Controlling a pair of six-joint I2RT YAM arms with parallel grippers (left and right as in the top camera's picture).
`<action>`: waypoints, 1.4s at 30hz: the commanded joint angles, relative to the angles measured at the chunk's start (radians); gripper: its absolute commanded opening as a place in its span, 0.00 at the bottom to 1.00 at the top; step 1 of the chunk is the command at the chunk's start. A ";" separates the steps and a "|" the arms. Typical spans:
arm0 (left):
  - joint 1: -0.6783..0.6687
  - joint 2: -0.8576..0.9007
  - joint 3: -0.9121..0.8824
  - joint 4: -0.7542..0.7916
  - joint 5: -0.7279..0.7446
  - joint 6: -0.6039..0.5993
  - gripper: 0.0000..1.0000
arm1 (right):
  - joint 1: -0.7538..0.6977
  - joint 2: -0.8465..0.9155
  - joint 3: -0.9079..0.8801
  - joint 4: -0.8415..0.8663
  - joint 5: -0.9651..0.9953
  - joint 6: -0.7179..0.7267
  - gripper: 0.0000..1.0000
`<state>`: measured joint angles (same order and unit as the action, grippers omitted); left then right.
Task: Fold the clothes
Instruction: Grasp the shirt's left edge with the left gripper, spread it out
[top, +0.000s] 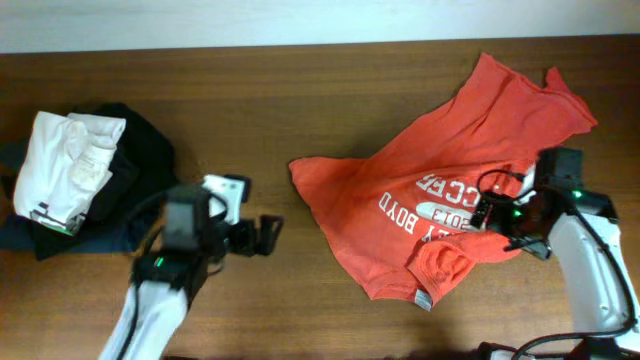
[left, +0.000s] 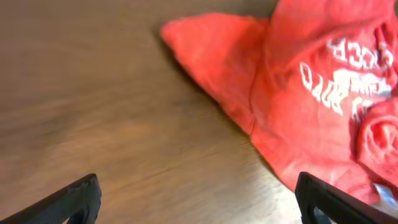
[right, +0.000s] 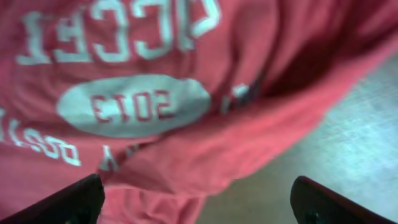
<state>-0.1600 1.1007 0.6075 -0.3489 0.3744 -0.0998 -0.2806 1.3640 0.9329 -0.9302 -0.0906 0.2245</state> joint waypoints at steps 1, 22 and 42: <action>-0.144 0.294 0.170 -0.023 0.031 -0.045 0.99 | -0.041 -0.010 0.004 -0.016 -0.030 -0.008 0.99; -0.100 0.673 0.576 0.000 -0.397 -0.198 0.01 | -0.041 -0.010 0.004 -0.020 -0.029 -0.007 0.99; -0.460 0.814 0.467 -0.053 -0.018 -0.567 0.72 | -0.041 -0.010 0.004 -0.035 -0.029 -0.008 0.99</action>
<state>-0.6109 1.8744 1.0912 -0.4252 0.3771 -0.6285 -0.3176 1.3621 0.9321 -0.9653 -0.1181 0.2249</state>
